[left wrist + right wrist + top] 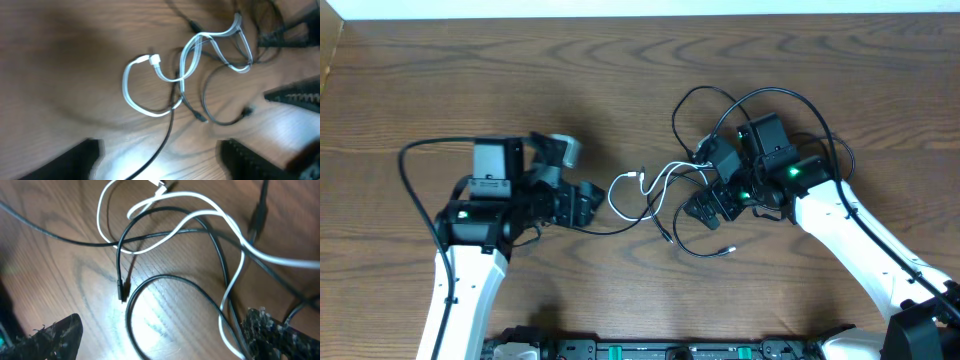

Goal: Untangle cables

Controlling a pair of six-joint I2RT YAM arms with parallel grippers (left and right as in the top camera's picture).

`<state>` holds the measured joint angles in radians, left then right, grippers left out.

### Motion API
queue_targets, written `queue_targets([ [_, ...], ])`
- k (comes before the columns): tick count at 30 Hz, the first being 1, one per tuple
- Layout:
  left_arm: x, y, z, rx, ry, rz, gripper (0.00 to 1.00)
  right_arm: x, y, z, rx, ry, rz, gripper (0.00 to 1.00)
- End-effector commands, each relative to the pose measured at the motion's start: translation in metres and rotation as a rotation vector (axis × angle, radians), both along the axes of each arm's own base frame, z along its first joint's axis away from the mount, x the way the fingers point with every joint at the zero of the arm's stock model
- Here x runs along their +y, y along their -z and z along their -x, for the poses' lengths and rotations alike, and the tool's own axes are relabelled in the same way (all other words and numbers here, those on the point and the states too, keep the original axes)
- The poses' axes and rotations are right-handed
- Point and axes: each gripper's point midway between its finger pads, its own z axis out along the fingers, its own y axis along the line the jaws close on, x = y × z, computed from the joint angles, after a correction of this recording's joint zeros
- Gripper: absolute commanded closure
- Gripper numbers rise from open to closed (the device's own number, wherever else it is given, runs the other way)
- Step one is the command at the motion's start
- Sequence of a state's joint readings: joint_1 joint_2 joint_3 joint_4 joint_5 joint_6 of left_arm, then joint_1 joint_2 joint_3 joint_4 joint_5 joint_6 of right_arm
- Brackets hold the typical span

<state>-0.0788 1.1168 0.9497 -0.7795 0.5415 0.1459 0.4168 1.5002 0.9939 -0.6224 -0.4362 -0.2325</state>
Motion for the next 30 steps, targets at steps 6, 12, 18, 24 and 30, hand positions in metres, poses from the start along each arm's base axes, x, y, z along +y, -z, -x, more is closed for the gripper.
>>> queue_targets([
  [6,-0.002,-0.029,-0.052,-0.246,-0.086,-0.061,0.02,0.009,-0.003,-0.013,-0.140,-0.132,0.017,0.01],
  [12,-0.014,-0.042,-0.057,-0.262,-0.093,0.034,0.02,0.022,-0.005,-0.027,-0.286,-0.248,0.030,0.01],
  [18,-0.013,-0.037,-0.053,-0.216,-0.121,0.050,0.02,0.027,0.030,-0.047,-0.275,-0.237,0.059,0.03],
  [24,-0.013,-0.034,-0.050,-0.197,-0.121,0.047,0.02,0.029,0.040,-0.064,-0.322,-0.217,0.078,0.02],
  [30,-0.021,-0.035,-0.046,-0.192,-0.089,0.069,0.02,0.035,0.047,-0.077,-0.351,-0.197,0.060,0.09],
])
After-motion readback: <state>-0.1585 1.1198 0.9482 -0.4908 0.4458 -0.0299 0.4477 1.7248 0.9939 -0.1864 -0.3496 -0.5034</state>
